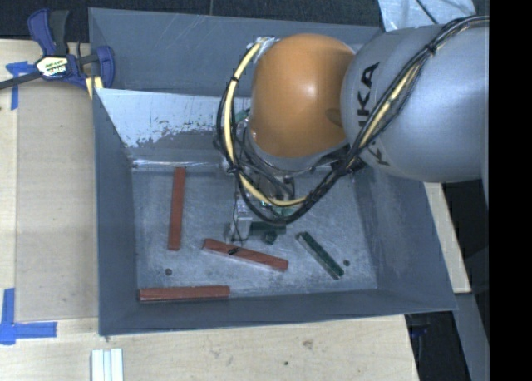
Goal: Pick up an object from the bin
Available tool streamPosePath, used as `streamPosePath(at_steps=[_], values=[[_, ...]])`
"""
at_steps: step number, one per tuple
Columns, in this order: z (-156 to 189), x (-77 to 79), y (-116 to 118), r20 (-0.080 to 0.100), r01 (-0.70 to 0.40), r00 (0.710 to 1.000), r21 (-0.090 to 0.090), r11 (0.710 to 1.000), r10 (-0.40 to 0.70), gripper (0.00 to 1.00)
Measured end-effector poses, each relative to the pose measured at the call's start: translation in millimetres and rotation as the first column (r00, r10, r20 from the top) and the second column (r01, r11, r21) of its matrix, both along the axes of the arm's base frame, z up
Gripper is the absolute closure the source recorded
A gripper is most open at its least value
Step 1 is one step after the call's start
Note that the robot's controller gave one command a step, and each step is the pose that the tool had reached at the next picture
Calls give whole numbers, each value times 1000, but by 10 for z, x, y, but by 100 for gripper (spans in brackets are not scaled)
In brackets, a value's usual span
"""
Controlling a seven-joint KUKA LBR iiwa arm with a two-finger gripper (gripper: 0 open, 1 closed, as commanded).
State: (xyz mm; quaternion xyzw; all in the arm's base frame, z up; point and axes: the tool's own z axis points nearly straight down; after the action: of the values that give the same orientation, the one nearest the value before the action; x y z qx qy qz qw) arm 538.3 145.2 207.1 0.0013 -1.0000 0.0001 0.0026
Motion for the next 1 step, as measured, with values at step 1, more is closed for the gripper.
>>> streamPosePath(at_steps=[1], values=[[-1399,-17,-493,0,5,1000,2,1000,-5,0]])
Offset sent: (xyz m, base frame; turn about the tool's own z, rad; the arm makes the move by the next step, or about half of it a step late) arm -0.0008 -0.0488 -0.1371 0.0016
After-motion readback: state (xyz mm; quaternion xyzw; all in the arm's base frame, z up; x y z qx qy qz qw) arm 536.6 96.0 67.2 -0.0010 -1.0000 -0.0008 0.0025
